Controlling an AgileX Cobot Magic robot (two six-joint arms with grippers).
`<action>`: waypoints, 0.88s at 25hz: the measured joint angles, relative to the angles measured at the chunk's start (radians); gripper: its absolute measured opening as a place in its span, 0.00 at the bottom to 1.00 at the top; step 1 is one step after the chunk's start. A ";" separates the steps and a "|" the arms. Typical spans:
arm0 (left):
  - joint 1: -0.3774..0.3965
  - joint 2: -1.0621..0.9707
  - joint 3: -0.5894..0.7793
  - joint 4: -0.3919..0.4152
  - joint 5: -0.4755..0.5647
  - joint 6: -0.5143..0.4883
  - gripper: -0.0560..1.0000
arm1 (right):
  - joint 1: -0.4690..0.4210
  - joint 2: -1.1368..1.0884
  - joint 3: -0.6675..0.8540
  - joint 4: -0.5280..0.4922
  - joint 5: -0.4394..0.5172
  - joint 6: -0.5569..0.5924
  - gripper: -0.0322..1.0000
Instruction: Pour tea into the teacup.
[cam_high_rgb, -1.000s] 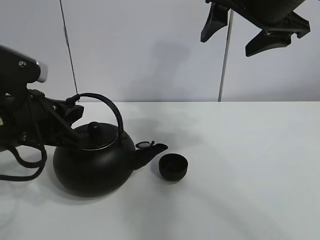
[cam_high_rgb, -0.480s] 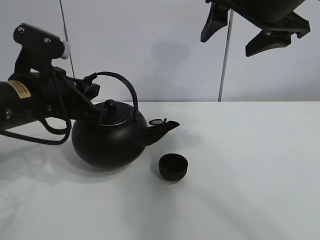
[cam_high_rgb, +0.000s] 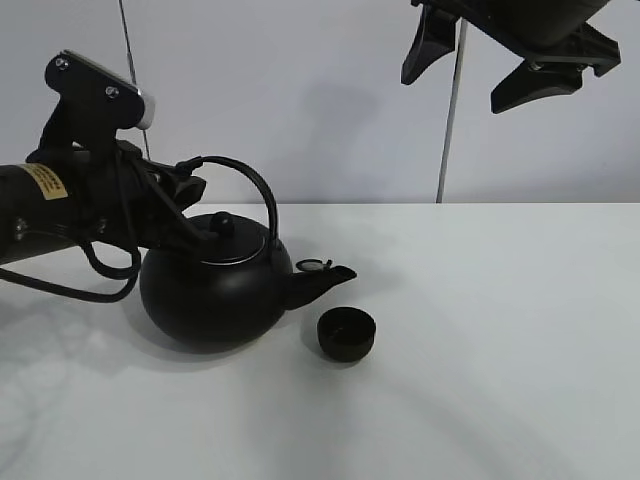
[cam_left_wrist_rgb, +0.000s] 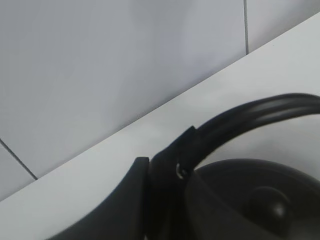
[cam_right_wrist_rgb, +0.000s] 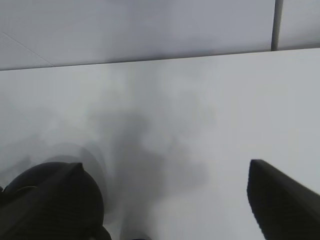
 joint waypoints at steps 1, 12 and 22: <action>0.000 0.000 0.000 0.004 0.000 0.004 0.15 | 0.000 0.000 0.000 0.000 0.000 0.000 0.62; 0.000 0.000 0.000 0.030 0.000 0.058 0.15 | 0.000 0.000 0.000 0.000 0.000 0.000 0.62; 0.019 0.000 0.000 0.075 0.000 0.102 0.15 | 0.000 0.000 0.000 0.000 0.000 0.000 0.62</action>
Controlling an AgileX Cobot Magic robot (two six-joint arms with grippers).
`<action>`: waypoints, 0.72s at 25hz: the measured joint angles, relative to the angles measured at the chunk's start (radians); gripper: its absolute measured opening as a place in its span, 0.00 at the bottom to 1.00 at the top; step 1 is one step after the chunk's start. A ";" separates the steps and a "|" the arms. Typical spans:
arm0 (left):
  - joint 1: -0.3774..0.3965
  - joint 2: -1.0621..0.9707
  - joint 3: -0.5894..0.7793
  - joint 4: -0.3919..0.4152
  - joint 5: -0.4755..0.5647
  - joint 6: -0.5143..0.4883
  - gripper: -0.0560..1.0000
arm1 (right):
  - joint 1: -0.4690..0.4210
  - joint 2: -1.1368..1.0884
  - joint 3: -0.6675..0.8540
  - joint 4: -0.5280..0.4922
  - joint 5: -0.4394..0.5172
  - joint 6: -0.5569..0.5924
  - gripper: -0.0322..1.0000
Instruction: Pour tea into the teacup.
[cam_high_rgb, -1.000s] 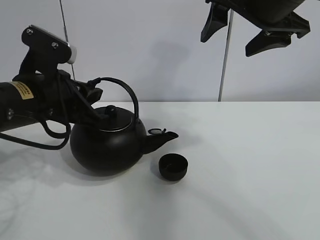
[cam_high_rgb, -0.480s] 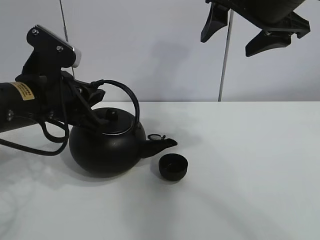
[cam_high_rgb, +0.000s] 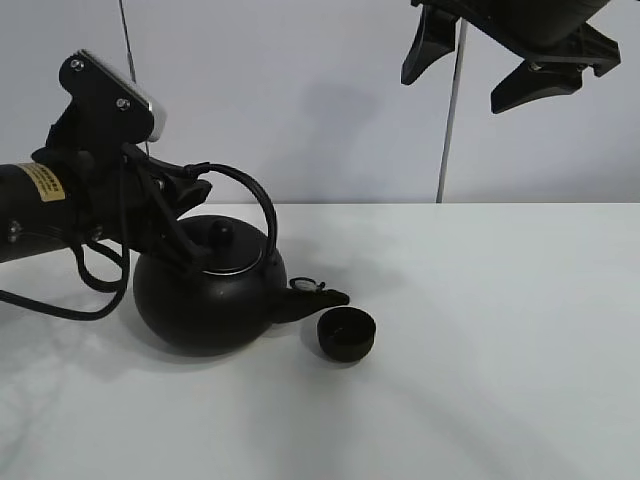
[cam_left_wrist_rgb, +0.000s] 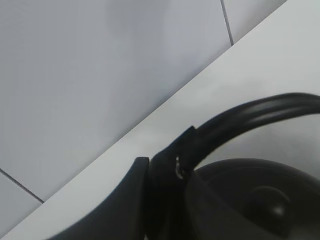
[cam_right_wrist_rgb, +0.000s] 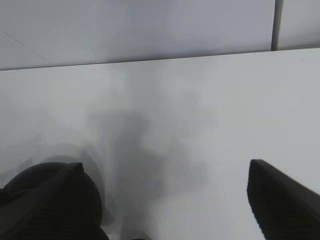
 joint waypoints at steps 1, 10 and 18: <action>0.005 0.000 0.000 0.013 0.000 0.000 0.15 | 0.000 0.000 0.000 0.000 0.000 0.000 0.62; 0.014 0.000 0.000 0.032 0.000 0.000 0.15 | 0.000 0.000 0.000 0.000 0.000 0.000 0.62; 0.014 0.000 0.000 0.034 0.000 0.000 0.15 | 0.000 0.000 0.000 0.000 -0.001 0.000 0.62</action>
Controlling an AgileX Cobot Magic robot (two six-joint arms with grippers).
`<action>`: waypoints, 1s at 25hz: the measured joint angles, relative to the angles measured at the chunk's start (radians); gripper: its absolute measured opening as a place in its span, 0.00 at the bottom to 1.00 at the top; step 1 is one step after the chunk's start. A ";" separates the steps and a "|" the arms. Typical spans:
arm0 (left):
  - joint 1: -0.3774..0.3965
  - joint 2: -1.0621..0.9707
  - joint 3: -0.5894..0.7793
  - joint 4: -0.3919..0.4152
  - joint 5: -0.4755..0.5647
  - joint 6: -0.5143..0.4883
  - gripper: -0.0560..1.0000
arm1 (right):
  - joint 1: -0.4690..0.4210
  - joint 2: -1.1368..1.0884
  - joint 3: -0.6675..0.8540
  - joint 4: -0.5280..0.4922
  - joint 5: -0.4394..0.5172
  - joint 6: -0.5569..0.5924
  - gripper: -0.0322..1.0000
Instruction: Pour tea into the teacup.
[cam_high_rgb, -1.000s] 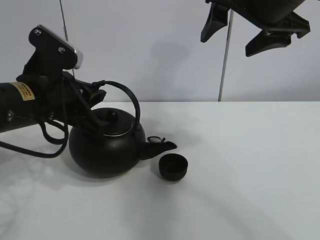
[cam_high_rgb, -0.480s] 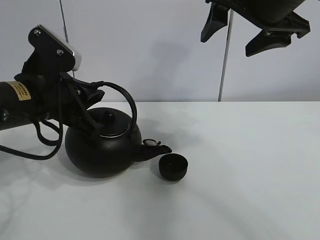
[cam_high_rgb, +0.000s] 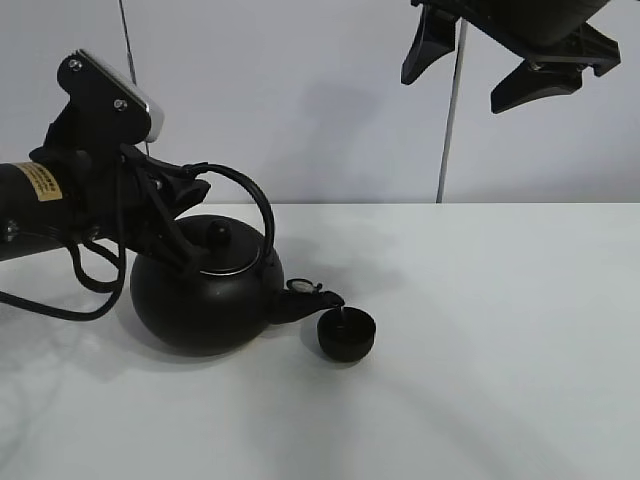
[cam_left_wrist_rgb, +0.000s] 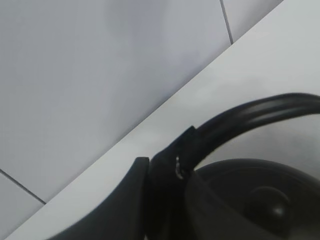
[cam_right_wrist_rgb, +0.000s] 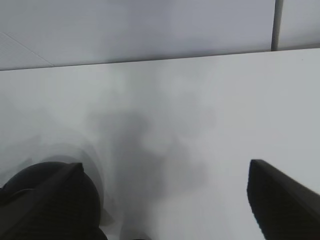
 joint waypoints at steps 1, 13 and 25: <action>0.000 0.000 0.000 0.000 0.000 0.001 0.15 | 0.000 0.000 0.000 0.000 0.000 0.000 0.62; 0.000 0.000 0.000 0.000 0.000 0.001 0.15 | 0.000 0.000 0.000 0.000 0.000 0.000 0.62; 0.000 0.000 0.000 0.000 0.000 0.001 0.15 | 0.000 0.000 0.000 0.000 0.000 0.000 0.62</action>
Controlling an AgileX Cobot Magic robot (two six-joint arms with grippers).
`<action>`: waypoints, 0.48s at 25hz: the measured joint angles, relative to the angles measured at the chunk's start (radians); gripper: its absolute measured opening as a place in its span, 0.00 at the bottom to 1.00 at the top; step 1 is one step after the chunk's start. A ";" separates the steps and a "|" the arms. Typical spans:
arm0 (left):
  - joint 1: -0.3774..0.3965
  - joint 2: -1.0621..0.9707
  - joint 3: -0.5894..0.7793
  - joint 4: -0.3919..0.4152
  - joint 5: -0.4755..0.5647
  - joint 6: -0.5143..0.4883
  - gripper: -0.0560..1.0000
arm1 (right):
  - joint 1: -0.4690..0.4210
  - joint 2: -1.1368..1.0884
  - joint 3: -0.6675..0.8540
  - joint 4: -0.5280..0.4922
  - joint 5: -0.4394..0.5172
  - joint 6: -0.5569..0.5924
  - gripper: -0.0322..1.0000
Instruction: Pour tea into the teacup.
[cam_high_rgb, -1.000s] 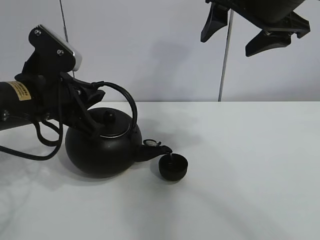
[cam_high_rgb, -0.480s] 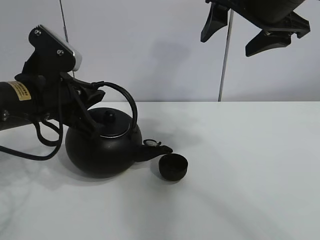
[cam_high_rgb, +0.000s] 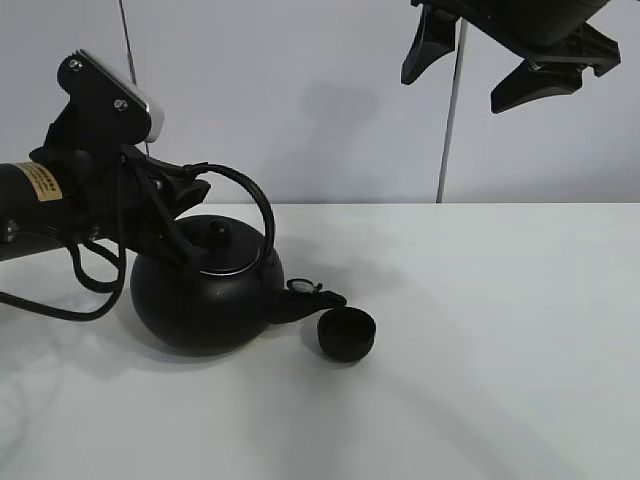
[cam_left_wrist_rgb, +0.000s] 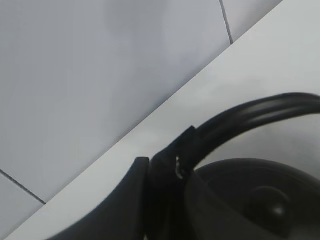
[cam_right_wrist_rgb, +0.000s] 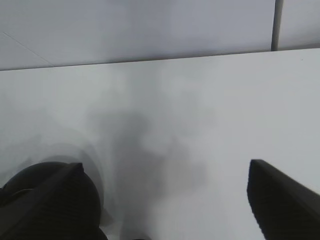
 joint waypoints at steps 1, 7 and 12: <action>0.000 0.000 0.000 0.000 0.000 0.001 0.15 | 0.000 0.000 0.000 0.000 0.000 0.000 0.62; 0.000 0.000 0.000 0.000 0.000 0.003 0.15 | 0.000 0.000 0.000 0.000 0.001 0.000 0.62; 0.000 0.000 0.000 0.000 0.000 0.006 0.15 | 0.000 0.000 0.000 0.000 0.001 0.000 0.62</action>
